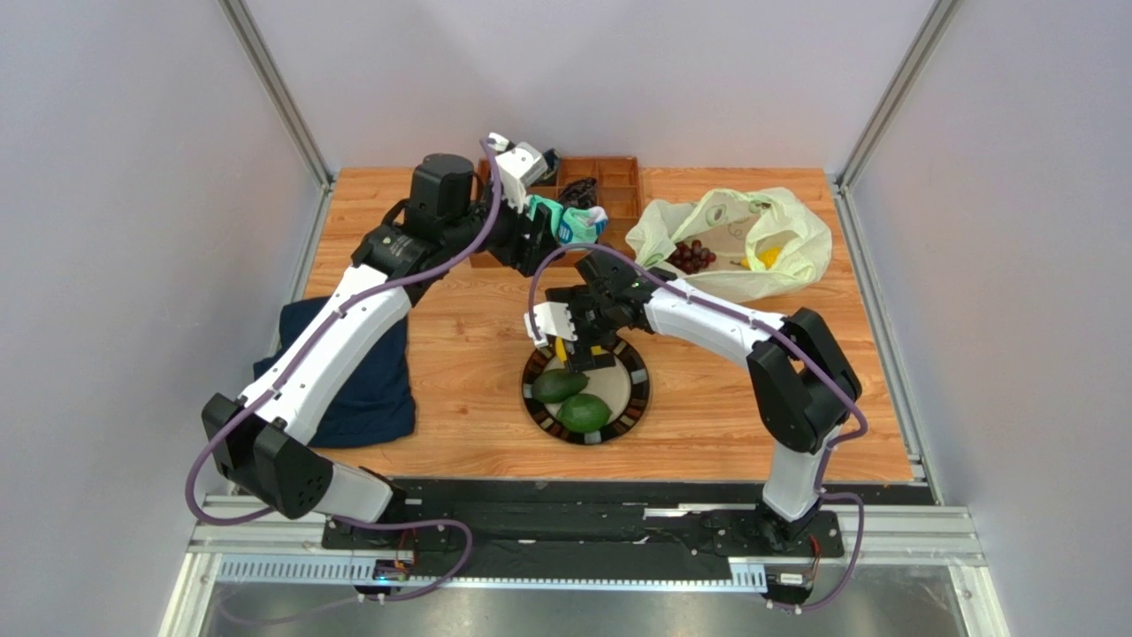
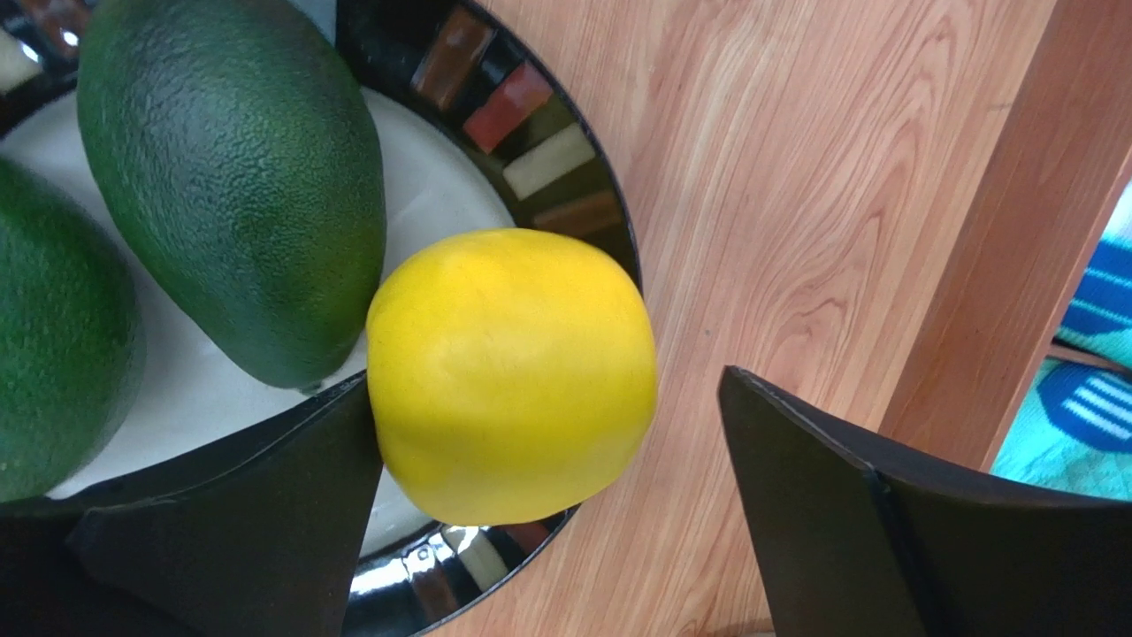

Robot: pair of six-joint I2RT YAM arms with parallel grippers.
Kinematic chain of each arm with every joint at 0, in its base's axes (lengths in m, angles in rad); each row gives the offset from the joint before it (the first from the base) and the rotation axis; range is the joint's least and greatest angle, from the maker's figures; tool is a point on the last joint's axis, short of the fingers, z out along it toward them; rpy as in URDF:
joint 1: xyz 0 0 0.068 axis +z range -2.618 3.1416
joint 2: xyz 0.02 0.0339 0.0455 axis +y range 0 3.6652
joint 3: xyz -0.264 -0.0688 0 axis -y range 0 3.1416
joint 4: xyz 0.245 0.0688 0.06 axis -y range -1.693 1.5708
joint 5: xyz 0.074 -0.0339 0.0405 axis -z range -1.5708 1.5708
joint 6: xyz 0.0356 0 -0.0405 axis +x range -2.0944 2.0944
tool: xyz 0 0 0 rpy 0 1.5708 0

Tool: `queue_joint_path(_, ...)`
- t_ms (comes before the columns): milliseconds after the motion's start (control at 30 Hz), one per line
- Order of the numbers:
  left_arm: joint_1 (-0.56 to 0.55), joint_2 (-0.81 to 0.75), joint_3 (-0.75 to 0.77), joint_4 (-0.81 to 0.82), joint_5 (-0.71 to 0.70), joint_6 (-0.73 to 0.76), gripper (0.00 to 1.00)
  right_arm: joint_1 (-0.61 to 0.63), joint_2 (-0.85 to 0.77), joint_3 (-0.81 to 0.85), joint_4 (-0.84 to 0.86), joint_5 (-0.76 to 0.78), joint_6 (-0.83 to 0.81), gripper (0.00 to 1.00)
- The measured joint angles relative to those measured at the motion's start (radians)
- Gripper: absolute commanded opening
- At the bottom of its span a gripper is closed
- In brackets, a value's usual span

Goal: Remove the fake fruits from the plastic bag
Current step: Place the fake fruit on the plate, then adjust the plastic bag at the center of the board.

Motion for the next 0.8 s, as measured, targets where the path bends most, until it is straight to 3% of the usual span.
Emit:
queue_joint_path(200,0.035,0.065,0.146,0.002,0.005,-0.002,0.77,-0.029,-0.080,0.007,-0.052,-0.019,0.048,1.00)
queue_joint_path(400,0.070,0.143,0.231,0.033,-0.004,-0.024,0.75,-0.084,-0.316,0.132,-0.153,-0.059,0.143,1.00)
queue_joint_path(533,0.077,0.220,0.235,0.046,0.070,-0.037,0.76,-0.139,-0.499,0.172,-0.165,-0.055,0.186,1.00)
queue_joint_path(667,0.058,0.295,0.235,0.053,0.217,-0.045,0.78,-0.302,-0.594,0.164,-0.142,-0.052,0.291,0.99)
queue_joint_path(800,-0.008,0.351,0.262,0.037,0.314,-0.027,0.78,-0.475,-0.554,0.158,-0.078,-0.025,0.472,0.92)
